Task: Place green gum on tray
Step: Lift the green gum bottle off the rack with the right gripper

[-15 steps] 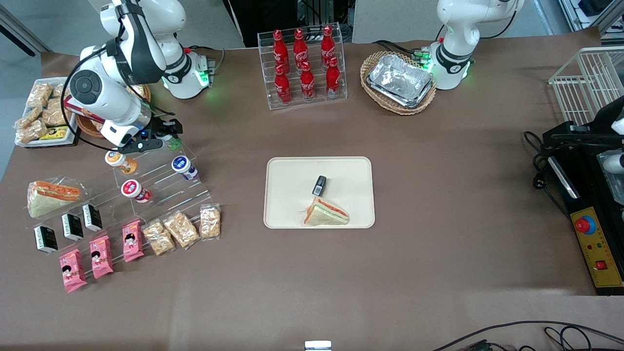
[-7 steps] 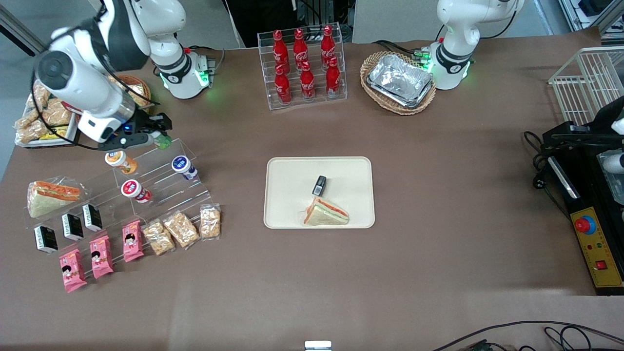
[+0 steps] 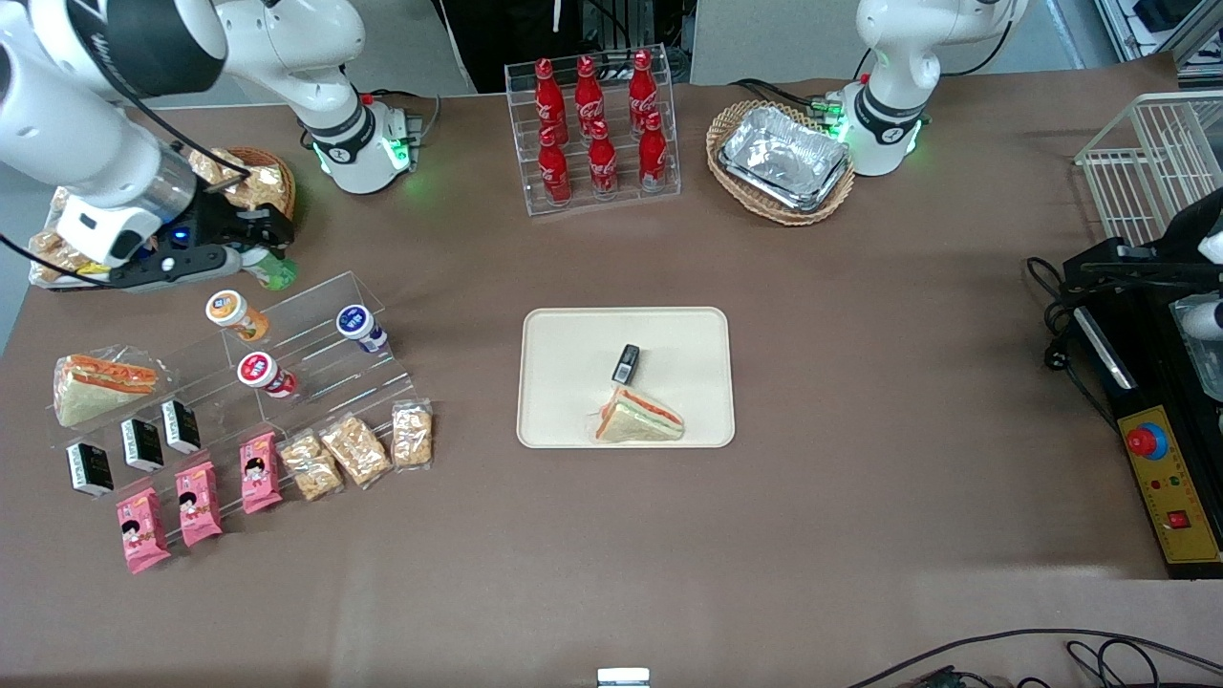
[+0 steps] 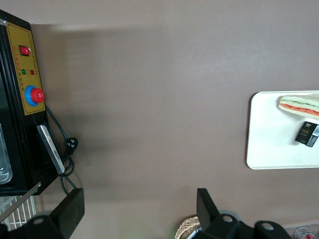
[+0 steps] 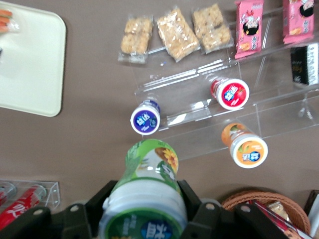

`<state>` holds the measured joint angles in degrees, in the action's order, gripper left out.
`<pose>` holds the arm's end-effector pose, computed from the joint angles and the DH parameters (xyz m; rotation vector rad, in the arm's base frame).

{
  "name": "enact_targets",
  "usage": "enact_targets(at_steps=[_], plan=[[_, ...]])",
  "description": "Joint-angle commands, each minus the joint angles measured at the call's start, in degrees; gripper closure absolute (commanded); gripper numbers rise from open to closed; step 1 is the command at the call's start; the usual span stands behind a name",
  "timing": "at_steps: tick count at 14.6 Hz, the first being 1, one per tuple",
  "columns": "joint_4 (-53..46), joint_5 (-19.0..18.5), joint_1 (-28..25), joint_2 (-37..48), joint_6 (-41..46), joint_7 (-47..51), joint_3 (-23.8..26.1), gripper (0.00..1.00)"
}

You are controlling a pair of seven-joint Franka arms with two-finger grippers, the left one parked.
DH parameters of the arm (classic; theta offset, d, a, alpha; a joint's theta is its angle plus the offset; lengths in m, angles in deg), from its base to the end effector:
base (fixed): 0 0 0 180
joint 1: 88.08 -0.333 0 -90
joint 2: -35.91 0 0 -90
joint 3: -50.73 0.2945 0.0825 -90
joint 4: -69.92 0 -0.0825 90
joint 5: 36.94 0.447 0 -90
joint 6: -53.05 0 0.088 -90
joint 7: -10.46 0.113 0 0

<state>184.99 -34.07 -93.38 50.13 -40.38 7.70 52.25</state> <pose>0.5304 0.0696 0.5123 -3.0864 -0.2470 0.2031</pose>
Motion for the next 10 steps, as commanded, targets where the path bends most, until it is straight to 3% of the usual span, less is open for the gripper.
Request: enact_targets(at_steps=[1, 5, 10], plan=[[-15.09, 0.20, 0.12, -7.00, 9.56, -0.58, 0.06, 0.49], [-26.20, 3.45, -1.63, -12.37, 16.96, 7.82, 0.85, 0.49], [-25.59, 4.25, -15.15, -15.35, 12.43, 27.24, 0.77, 0.49]])
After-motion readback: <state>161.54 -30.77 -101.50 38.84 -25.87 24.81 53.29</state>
